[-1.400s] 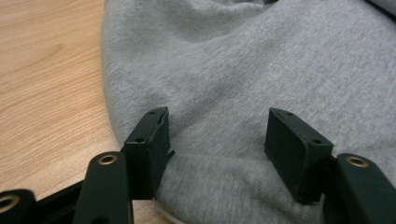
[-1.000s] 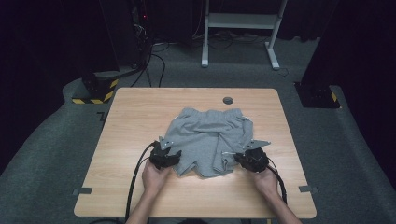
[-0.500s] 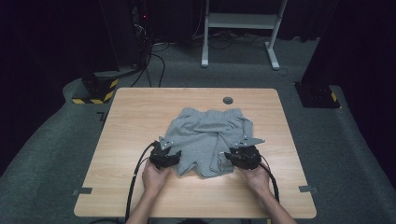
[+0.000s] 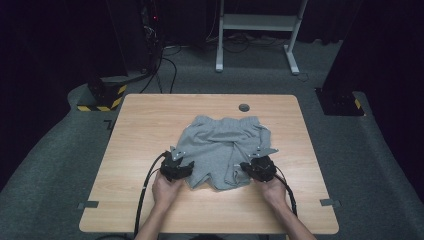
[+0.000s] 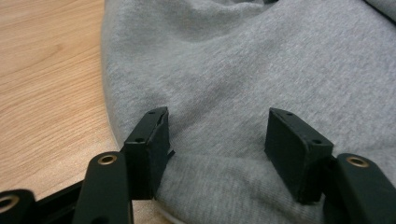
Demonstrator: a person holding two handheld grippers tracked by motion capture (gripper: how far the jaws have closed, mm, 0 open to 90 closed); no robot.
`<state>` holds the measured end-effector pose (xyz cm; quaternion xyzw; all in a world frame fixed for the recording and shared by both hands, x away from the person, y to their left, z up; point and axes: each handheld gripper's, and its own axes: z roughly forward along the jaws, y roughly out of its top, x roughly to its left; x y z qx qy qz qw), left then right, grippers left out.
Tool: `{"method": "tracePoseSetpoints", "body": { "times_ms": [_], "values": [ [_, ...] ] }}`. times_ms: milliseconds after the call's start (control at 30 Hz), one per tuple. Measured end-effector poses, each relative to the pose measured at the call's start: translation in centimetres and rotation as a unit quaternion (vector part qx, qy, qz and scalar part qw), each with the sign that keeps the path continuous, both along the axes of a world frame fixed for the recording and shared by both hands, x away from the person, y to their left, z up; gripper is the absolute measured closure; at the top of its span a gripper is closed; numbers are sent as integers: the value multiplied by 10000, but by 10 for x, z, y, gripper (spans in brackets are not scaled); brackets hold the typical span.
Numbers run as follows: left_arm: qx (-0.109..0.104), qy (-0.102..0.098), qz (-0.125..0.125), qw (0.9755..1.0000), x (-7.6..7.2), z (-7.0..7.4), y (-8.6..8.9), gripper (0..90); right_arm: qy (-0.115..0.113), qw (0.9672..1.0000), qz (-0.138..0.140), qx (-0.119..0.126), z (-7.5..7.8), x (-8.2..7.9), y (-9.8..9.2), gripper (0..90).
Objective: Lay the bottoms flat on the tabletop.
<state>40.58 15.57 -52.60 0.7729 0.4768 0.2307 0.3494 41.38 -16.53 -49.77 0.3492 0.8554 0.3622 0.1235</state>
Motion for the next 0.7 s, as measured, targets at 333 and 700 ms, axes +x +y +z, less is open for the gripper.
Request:
{"method": "tracePoseSetpoints", "body": {
  "times_ms": [333, 700],
  "values": [
    [2, 0, -1, 10000, 0, 0, 0, 402, -108, 9999, 23, 84, 12, -12, -15, 893],
    [1, 1, -2, 10000, 0, 0, 0, 402, -81, 9996, -272, 44, 12, -40, -56, 893]
  ]
}}
